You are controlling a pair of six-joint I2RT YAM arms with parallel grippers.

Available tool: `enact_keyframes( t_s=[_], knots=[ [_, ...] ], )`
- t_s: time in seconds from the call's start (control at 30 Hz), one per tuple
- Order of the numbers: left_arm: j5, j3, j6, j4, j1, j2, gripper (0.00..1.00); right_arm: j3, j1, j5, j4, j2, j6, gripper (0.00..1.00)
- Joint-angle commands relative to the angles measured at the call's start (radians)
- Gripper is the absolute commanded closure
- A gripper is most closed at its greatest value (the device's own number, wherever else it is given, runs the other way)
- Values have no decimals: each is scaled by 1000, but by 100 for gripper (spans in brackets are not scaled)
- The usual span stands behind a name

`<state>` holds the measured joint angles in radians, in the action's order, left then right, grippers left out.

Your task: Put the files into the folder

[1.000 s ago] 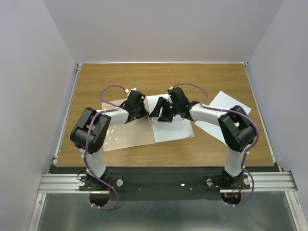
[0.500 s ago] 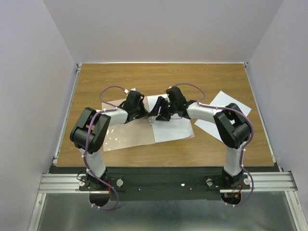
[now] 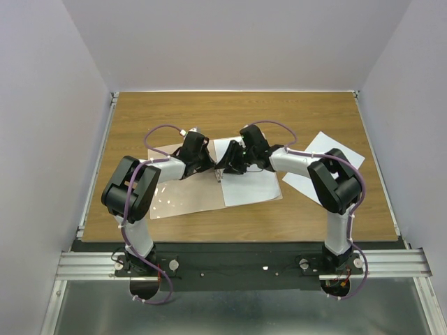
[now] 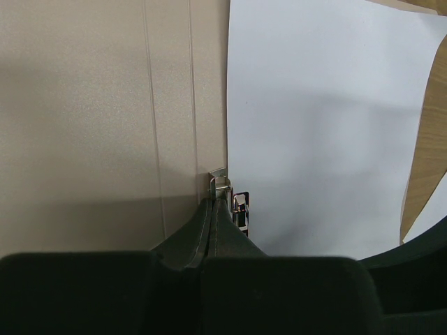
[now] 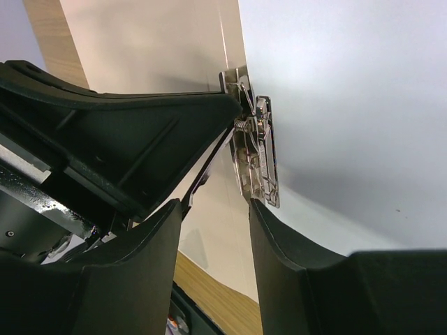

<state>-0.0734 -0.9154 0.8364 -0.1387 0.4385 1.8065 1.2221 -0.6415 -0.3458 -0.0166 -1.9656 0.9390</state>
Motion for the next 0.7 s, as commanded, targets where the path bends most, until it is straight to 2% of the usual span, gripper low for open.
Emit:
enact_keyframes(
  t_s=[0.0, 0.2, 0.27, 0.5, 0.67],
  knots=[
    [-23, 33, -7, 76, 3, 16, 100, 1, -9, -1, 7, -22, 3, 50],
    [-17, 36, -7, 76, 3, 16, 100, -6, -15, -25, 7, -23, -11, 54],
    [-17, 38, -7, 76, 3, 14, 100, -13, -17, -30, 7, -22, -17, 60],
    [-12, 41, -7, 76, 3, 22, 100, -30, -38, -64, 7, -30, -49, 61],
    [-9, 46, -3, 74, 3, 24, 100, -44, -43, -62, -12, -26, -80, 67]
  ],
)
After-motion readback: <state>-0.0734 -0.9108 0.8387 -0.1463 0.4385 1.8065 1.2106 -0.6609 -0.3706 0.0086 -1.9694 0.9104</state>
